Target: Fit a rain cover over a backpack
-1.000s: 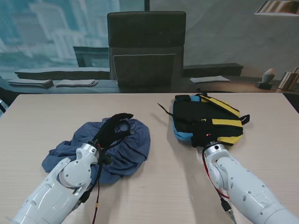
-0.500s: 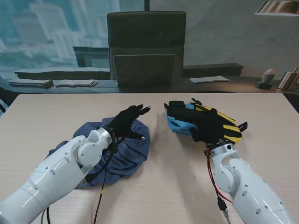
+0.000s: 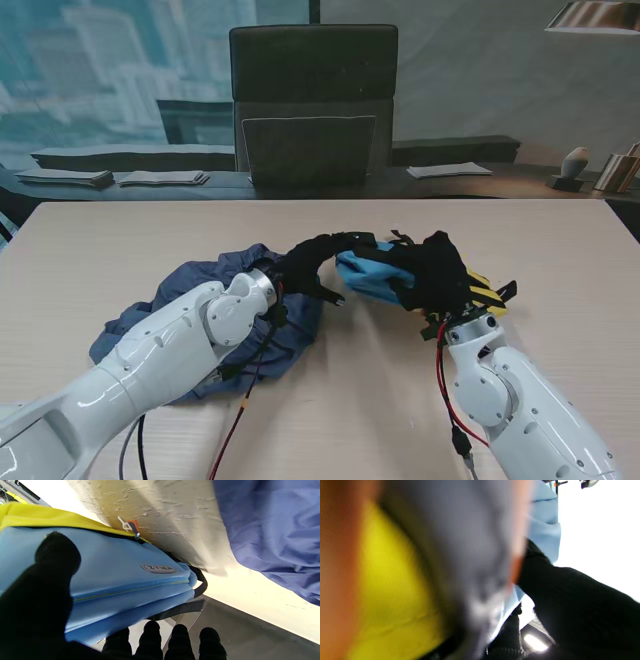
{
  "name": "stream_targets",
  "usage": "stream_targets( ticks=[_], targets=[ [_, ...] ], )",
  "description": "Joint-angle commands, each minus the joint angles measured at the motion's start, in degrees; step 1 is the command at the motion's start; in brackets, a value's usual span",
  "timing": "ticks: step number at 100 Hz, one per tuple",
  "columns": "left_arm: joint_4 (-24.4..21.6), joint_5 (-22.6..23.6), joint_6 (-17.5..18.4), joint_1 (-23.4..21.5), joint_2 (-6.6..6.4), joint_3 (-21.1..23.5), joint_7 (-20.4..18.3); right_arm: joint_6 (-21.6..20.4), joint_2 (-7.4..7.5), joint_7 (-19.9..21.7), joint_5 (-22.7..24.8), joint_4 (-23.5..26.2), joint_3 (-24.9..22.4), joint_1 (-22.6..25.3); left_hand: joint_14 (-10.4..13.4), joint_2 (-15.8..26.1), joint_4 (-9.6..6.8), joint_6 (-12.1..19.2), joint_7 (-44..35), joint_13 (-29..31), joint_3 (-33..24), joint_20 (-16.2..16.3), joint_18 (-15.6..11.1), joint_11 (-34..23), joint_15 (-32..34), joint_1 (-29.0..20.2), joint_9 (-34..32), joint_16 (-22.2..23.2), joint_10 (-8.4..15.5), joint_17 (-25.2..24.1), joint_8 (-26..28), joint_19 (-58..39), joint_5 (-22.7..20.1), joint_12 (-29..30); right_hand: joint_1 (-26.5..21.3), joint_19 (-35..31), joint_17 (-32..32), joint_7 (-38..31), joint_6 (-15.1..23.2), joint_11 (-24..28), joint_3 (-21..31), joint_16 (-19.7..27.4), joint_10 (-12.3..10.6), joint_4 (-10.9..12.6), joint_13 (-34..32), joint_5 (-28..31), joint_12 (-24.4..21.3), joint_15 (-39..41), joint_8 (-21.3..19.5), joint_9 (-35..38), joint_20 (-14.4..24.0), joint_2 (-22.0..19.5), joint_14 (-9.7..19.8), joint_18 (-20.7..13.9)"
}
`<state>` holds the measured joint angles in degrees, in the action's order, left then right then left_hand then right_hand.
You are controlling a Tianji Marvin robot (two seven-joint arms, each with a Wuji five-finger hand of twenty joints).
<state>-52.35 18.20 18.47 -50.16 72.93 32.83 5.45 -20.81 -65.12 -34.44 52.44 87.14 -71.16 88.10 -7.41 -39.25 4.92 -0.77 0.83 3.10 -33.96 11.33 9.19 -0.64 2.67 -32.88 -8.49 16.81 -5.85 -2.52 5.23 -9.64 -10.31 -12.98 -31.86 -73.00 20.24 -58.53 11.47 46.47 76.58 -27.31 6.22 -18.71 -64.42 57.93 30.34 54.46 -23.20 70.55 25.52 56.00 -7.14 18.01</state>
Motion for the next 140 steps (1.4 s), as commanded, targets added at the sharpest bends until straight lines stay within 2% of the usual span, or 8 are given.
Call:
stream_targets(
  ticks=[1, 11, 26, 39, 45, 76, 100, 140],
  targets=[
    [0.47, -1.95, 0.5, 0.54, 2.22, 0.06, -0.76, -0.32, -0.26, 0.94, 0.49, 1.86, -0.15, 0.57, 1.44, -1.66, 1.67, 0.58, -2.07, -1.4, -1.25, 1.96, 0.94, -0.96, -0.21, 0.75, 2.27, 1.59, 2.14, -0.81, 4.42, 2.93, 2.13, -3.97, -4.64, -1.01, -1.68, -3.55, 4.99, 2.09, 6.16, -0.79, 1.66, -0.04, -0.14, 3.62, 1.35, 1.07, -2.72, 2.36, 0.7, -1.9, 0.86, 0.72],
    [1.92, -5.18, 1.61, 0.69, 3.74, 0.2, -0.32, -0.79, -0.16, 2.16, 0.21, 2.17, -0.27, 0.76, 0.27, 2.14, 0.35, 9.05, -33.51, 0.62, 0.39, 2.96, 3.0, -11.12, 5.92, -2.43, -2.34, 5.9, 5.37, -0.59, 20.87, 3.19, 0.72, -13.31, -4.41, -1.01, -1.93, -3.35, 5.11, 2.17, 5.95, -0.87, 1.35, -0.06, 0.42, 3.01, 1.55, 1.09, -3.16, 1.74, 0.8, -2.14, 1.22, 0.46],
    [1.38, -9.72, 2.27, -0.22, 5.0, 1.85, 0.67, -0.28, -0.55, 3.67, -2.39, 2.23, 0.1, 0.85, 2.48, 14.59, -0.15, 22.16, -60.1, 13.95, 8.9, 1.82, 2.87, -27.15, 18.49, -16.99, -26.25, 6.7, 7.65, 3.8, 30.88, 1.98, -26.69, -11.78, -4.48, -1.27, -1.79, -2.07, 4.38, 2.06, 3.9, -0.83, 1.28, 0.25, 2.43, 1.15, 1.03, 0.78, -3.59, -0.1, 1.19, -3.36, 1.35, 0.19],
    [-1.32, -11.36, -0.15, -1.96, 4.57, 4.48, 1.59, -1.42, -0.14, 7.0, -2.81, 3.33, -1.82, 1.6, 0.37, 18.52, 0.84, 14.22, -61.23, 23.02, 9.93, 4.72, 3.01, -28.2, 25.63, -20.97, -37.14, 7.64, 4.01, 1.52, 38.88, -18.15, -22.98, -19.05, 3.93, 2.15, -7.87, 8.52, 0.45, -0.77, -6.02, -0.57, -0.54, -0.27, 13.68, -11.58, -0.84, -7.16, 0.01, -13.18, 0.79, -8.27, 3.03, -2.22],
    [-2.68, -13.01, -2.14, -2.97, 4.43, 5.97, 1.76, -1.55, 0.23, 11.67, -4.29, 5.18, -3.69, 2.94, -3.23, 19.92, 0.97, 9.9, -63.39, 24.1, 11.3, 7.69, 3.05, -28.95, 27.93, -23.32, -37.88, 9.17, 1.7, 1.03, 39.88, -26.12, -20.39, -22.53, 13.93, 5.69, -15.59, 25.33, -4.18, -3.63, -9.45, 0.42, -1.2, 7.67, 25.78, -20.56, -3.29, -11.74, -7.2, -26.67, 0.98, -9.07, 3.15, -4.78],
    [-7.19, -17.26, -5.81, -5.49, 4.05, 9.58, 2.28, 5.51, 2.3, 25.92, -4.42, 9.97, -8.21, 6.23, -8.42, 22.67, 0.87, 4.63, -66.52, 25.04, 16.44, 12.39, 1.9, -30.31, 31.06, -28.93, -36.54, 10.31, -1.04, 5.82, 41.42, -37.28, -17.28, -26.77, 27.89, 26.12, -26.48, 31.51, -14.28, -13.86, -9.42, 10.79, -0.88, 5.4, 49.26, -52.45, -13.68, -35.0, 7.88, -59.71, 1.78, -3.3, 6.88, -7.83],
    [-9.5, -19.02, -5.29, -6.49, 3.87, 9.98, 1.9, 11.32, 3.02, 26.99, 0.18, 7.69, -4.34, 3.96, -8.68, 22.98, 0.63, 4.2, -66.82, 24.81, 16.66, 12.62, 0.93, -30.44, 31.12, -29.34, -35.89, 10.23, -1.0, 6.55, 41.85, -37.7, -16.75, -27.26, 26.2, 28.07, -22.68, 29.34, -13.78, -12.6, -6.95, 12.13, 2.34, 4.94, 44.93, -51.74, -13.47, -37.8, 8.04, -57.76, 2.14, 0.75, 2.37, -5.06],
    [-14.29, -25.88, -5.09, -8.44, 2.43, 10.88, -4.27, 15.47, 1.98, 12.61, 4.22, -3.47, 5.73, -3.59, -10.77, 22.25, -0.31, 1.29, -67.46, 30.85, 15.67, 14.39, 3.22, -32.46, 33.61, -29.24, -38.05, 11.64, -2.05, 13.51, 42.08, -41.73, -16.88, -30.58, 8.44, 6.78, -6.18, 14.7, -4.23, -1.55, -4.75, 7.46, 1.42, 7.34, 22.72, -35.32, -7.94, -23.06, 0.84, -36.74, -0.54, 1.02, -0.07, 0.52]
  ],
)
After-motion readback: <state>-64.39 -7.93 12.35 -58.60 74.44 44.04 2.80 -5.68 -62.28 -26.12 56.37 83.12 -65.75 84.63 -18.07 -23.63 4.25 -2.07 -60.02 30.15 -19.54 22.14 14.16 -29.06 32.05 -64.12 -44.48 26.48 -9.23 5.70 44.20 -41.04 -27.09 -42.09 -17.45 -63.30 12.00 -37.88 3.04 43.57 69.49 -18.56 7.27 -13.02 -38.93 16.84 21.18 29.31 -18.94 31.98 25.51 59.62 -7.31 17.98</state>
